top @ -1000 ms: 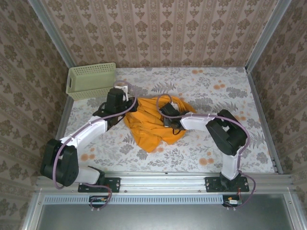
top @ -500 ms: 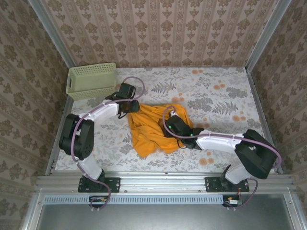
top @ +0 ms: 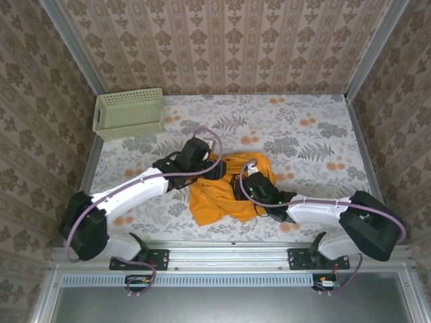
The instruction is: Fold the inside-out t-shirt
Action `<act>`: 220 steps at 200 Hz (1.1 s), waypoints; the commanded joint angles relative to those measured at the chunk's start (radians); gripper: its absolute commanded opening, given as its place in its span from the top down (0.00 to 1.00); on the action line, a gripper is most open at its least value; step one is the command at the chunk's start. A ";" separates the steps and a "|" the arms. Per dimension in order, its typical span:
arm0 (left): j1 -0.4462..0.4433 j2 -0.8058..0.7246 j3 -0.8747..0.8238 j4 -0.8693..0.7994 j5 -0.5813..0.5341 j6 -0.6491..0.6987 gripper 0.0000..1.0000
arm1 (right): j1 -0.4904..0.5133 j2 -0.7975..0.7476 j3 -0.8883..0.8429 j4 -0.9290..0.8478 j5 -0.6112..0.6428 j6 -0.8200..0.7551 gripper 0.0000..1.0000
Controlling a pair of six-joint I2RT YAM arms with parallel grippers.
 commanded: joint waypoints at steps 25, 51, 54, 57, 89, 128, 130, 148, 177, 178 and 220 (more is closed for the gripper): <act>-0.011 0.169 -0.009 0.096 0.106 -0.048 0.29 | 0.008 -0.074 -0.056 0.144 -0.013 0.032 1.00; -0.008 0.258 0.017 0.087 0.092 -0.041 0.27 | 0.009 -0.068 -0.065 0.164 -0.021 0.035 1.00; -0.008 0.267 0.021 0.087 0.089 -0.040 0.28 | 0.008 -0.067 -0.067 0.166 -0.022 0.035 1.00; -0.009 0.276 0.022 0.088 0.087 -0.037 0.29 | 0.008 -0.067 -0.068 0.169 -0.022 0.036 1.00; 0.014 0.349 0.028 0.094 0.053 -0.036 0.52 | 0.008 -0.090 -0.073 0.163 -0.016 0.032 1.00; 0.047 0.276 -0.025 0.140 0.053 -0.048 0.92 | 0.001 -0.131 -0.067 0.017 0.069 0.057 1.00; 0.047 0.266 -0.030 0.143 0.053 -0.048 0.93 | 0.000 -0.132 -0.069 0.013 0.071 0.059 1.00; 0.045 0.162 -0.078 0.179 0.045 -0.046 1.00 | -0.026 -0.149 -0.099 -0.017 0.083 0.105 1.00; 0.042 -0.023 -0.180 0.281 0.071 -0.039 1.00 | -0.063 -0.136 -0.107 -0.081 0.058 0.144 1.00; 0.042 -0.029 -0.183 0.284 0.072 -0.038 1.00 | -0.063 -0.134 -0.106 -0.082 0.056 0.144 1.00; 0.047 -0.150 -0.231 0.374 0.208 -0.012 1.00 | -0.066 -0.107 -0.072 -0.124 0.007 0.108 0.70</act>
